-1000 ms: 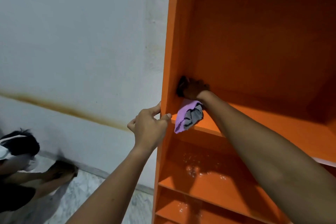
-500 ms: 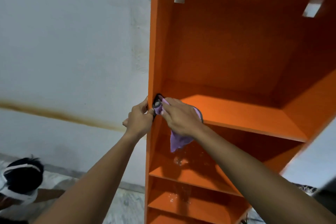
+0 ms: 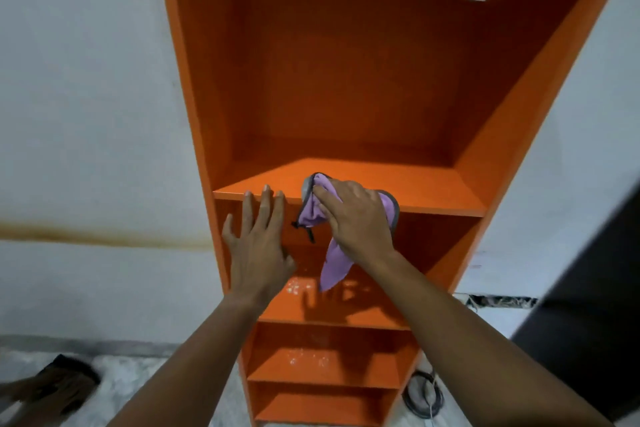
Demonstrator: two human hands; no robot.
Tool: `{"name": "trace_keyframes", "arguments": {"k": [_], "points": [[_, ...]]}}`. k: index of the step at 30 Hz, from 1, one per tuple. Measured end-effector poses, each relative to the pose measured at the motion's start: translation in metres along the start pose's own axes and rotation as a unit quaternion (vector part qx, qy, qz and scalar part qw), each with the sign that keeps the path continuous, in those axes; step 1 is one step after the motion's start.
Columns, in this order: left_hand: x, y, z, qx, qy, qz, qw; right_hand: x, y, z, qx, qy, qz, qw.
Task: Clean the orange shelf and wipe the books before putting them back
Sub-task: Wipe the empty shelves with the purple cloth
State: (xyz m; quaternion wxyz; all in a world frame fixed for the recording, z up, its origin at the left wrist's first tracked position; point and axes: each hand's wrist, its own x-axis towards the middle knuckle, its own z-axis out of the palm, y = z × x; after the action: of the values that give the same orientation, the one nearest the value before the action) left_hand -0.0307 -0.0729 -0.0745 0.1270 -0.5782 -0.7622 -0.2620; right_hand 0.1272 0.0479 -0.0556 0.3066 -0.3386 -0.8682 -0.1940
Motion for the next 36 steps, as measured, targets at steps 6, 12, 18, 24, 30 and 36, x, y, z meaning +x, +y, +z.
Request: {"name": "trace_keyframes", "arguments": {"k": [6, 12, 18, 24, 30, 36], "points": [[0.005, 0.081, 0.016, 0.001, -0.012, 0.043, 0.999, -0.061, 0.091, -0.034, -0.011, 0.033, 0.126, 0.991], [0.003, 0.115, 0.022, -0.022, -0.023, -0.008, 0.999, -0.087, 0.136, -0.043, 0.006, 0.065, 0.195, 0.979], [0.006, 0.111, 0.012, -0.007, -0.027, 0.001, 1.000, -0.082, 0.105, -0.037, 0.041, 0.125, 0.277, 0.952], [-0.016, 0.112, 0.027, -0.008, -0.029, 0.015, 0.999, -0.123, 0.068, -0.031, 0.222, 0.216, 0.279, 0.909], [-0.068, 0.097, 0.085, 0.008, -0.175, -0.008, 0.985, -0.159, 0.058, 0.023, 0.305, 0.045, 0.369, 0.877], [-0.062, 0.065, 0.143, -0.020, -0.319, -0.104, 0.942, -0.151, 0.092, 0.086, 0.165, -0.157, 0.444, 0.867]]}}
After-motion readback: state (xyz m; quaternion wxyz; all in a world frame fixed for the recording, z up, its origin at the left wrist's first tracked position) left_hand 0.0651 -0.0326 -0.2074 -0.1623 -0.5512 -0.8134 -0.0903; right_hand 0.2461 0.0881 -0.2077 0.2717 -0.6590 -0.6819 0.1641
